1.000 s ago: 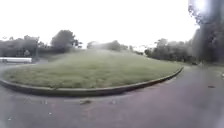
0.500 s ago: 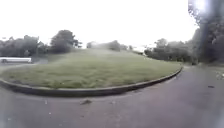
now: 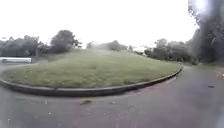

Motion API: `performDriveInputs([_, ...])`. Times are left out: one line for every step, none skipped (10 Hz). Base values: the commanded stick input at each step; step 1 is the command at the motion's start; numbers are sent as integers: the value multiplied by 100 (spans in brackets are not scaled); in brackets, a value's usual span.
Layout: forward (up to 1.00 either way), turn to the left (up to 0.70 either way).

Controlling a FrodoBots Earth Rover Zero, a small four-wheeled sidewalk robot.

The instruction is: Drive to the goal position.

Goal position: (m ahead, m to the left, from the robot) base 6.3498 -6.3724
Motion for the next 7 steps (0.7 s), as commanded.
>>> performDriveInputs([0,45])
performDriveInputs([0,45])
performDriveInputs([0,45])
performDriveInputs([0,45])
performDriveInputs([0,45])
performDriveInputs([0,45])
performDriveInputs([0,45])
